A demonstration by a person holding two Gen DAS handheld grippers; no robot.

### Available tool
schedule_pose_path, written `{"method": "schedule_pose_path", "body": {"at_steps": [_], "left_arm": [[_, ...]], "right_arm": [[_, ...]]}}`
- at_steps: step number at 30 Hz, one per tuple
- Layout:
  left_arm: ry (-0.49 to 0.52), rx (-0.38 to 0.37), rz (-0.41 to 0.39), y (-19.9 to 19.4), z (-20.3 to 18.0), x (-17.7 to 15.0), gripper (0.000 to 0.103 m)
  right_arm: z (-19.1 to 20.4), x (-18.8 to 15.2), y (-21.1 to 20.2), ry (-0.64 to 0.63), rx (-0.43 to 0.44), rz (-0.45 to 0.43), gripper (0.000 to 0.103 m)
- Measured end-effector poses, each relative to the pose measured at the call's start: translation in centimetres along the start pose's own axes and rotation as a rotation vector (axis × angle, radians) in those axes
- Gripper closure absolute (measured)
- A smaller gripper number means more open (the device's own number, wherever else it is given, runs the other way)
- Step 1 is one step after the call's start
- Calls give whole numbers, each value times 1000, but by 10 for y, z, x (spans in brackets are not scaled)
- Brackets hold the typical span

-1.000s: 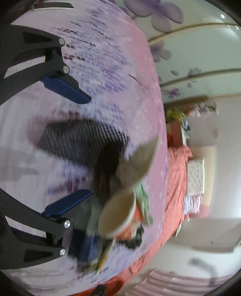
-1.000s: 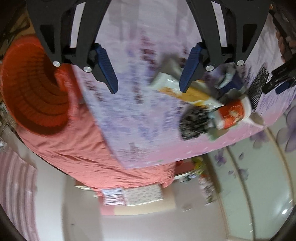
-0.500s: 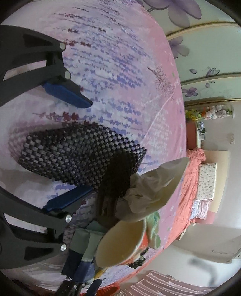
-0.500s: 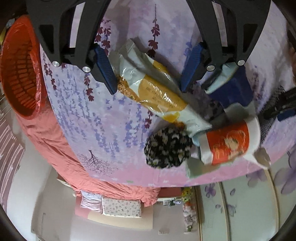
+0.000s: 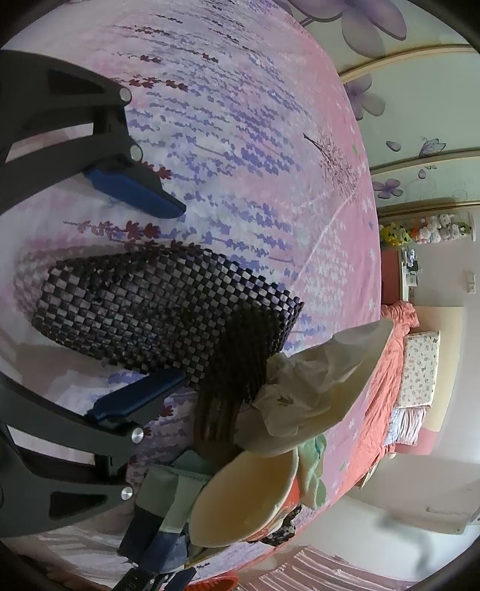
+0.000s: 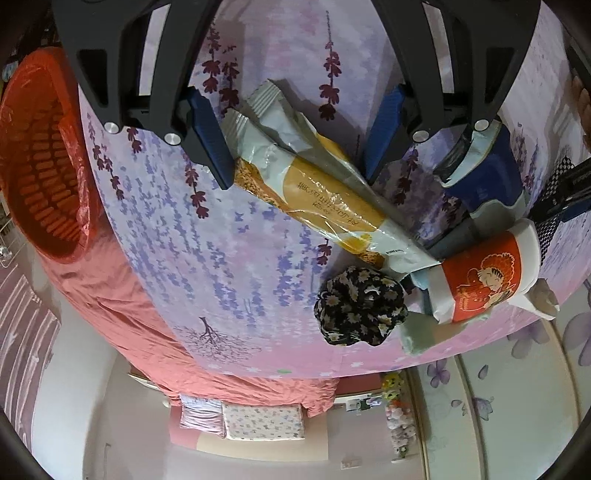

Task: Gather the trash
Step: 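Grasp the black mesh net with the left tool while the right tool grasps the snack wrapper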

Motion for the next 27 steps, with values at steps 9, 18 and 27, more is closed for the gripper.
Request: {"method": "schedule_pose_path", "body": {"at_steps": [9, 18, 27], "left_arm": [[-20, 17, 14, 3, 13, -4, 9], [-33, 18, 25, 7, 21, -1, 3], [-34, 19, 25, 7, 20, -1, 3]], "right_arm": [[-4, 0, 1, 21, -13, 3, 32], [-8, 0, 3, 25, -13, 5, 30], [-10, 0, 5, 29, -15, 7, 26]]}}
Point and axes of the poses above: each gripper's, at about its wrist camera, not at the fingertips, and y roughly the way its jaws point, z to its left, x to its top, the point moved 3 cm from there along y, roughly the way its jaws point, and after that the axes turned 2 degrees about z, right-handed, at the moved point
